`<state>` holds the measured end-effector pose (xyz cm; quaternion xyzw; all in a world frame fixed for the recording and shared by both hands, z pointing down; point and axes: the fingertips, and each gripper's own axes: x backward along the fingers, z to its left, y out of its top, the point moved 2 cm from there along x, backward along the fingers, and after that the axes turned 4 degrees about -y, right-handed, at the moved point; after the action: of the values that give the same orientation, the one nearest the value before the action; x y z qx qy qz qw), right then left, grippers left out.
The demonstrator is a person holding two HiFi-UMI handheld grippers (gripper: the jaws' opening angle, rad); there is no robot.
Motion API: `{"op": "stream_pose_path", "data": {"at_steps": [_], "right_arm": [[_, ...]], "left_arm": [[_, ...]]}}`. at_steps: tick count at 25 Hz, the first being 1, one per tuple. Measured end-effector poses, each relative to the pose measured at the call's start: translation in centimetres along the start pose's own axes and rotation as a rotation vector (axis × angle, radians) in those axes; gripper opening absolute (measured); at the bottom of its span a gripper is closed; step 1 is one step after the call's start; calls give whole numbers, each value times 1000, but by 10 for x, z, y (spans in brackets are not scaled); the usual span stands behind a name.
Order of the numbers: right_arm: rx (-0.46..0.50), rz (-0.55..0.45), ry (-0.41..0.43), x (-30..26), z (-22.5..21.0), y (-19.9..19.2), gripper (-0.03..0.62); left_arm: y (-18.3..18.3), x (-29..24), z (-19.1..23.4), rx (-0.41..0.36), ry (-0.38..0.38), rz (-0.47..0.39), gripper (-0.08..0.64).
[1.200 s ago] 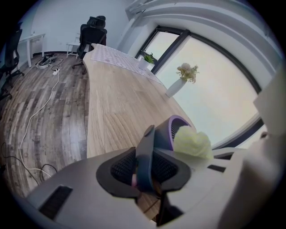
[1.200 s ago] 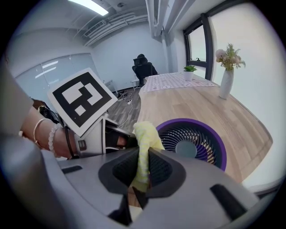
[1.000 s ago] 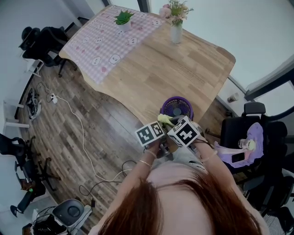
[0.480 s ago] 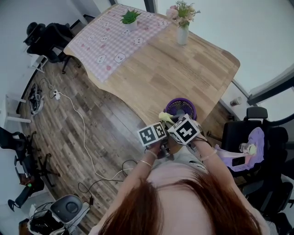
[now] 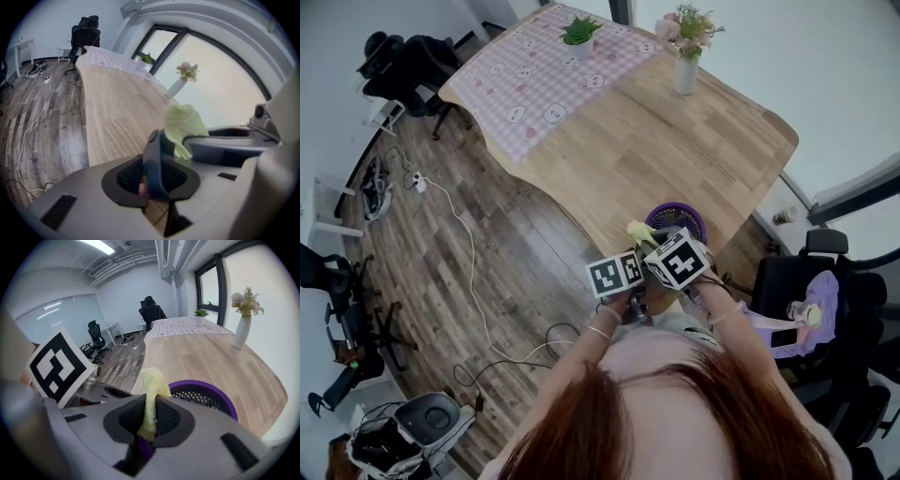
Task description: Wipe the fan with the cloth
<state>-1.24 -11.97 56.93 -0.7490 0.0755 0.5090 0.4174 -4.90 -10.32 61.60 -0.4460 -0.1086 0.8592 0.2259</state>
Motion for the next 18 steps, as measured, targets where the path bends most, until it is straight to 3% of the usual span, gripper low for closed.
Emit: {"op": "stream_pose_path", "data": {"at_steps": [6,12,18], "right_arm": [[13,-5,-26,-3,-8,7,43],[46,-16,-106,-1,-27,9,43],[-7,-66,-131,18,-40,8,43]], "left_arm": [[0,1,0,-12,5,-4,94],[0,1,0,-9,3,-19,94],[0,2,1,3,3,-26,94]]}}
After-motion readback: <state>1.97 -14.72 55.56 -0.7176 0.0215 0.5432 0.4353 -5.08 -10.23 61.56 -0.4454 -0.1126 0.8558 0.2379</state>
